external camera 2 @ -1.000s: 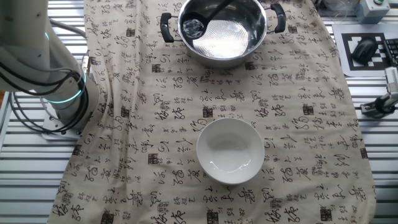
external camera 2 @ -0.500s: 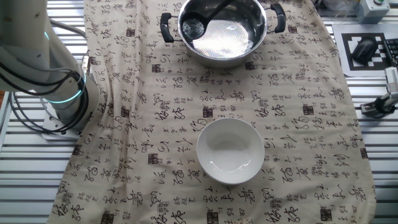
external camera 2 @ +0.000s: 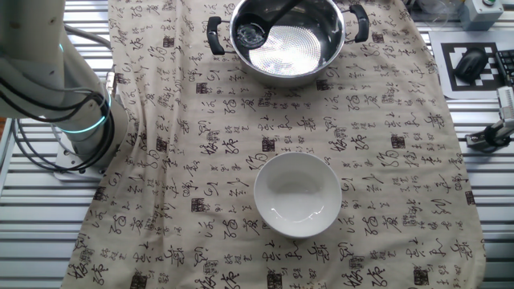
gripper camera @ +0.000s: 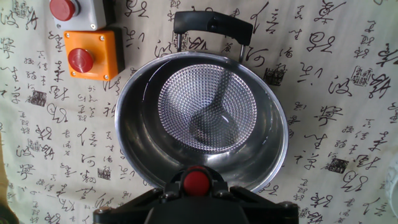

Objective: Scoop water with a large spoon from one bowl to another

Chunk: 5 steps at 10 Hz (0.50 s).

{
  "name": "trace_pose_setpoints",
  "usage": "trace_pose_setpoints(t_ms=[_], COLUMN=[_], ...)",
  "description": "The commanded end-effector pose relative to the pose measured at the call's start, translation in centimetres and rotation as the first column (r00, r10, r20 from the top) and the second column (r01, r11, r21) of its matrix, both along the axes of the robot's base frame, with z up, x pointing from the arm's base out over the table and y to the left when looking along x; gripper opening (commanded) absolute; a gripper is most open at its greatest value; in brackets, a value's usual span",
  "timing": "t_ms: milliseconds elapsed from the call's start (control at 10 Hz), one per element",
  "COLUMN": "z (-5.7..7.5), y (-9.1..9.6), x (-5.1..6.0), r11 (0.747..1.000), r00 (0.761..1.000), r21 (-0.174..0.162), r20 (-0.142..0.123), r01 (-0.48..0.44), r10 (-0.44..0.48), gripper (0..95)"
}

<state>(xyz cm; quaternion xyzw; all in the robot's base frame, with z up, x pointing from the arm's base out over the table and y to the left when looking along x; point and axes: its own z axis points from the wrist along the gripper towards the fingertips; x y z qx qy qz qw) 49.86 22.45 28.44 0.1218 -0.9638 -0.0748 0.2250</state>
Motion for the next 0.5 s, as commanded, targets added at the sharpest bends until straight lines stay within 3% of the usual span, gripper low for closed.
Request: trace_pose_setpoints(t_ms=[100,500], z=[-0.13,-0.13], y=[-0.05,-0.05], x=[-0.17,-0.17], r11=[1.000,1.000], r00=[1.000,1.000], r21=[0.003,0.010], r20=[0.008,0.013], r01=[-0.002,-0.009], r10=[0.002,0.009], gripper=[0.0,0.0])
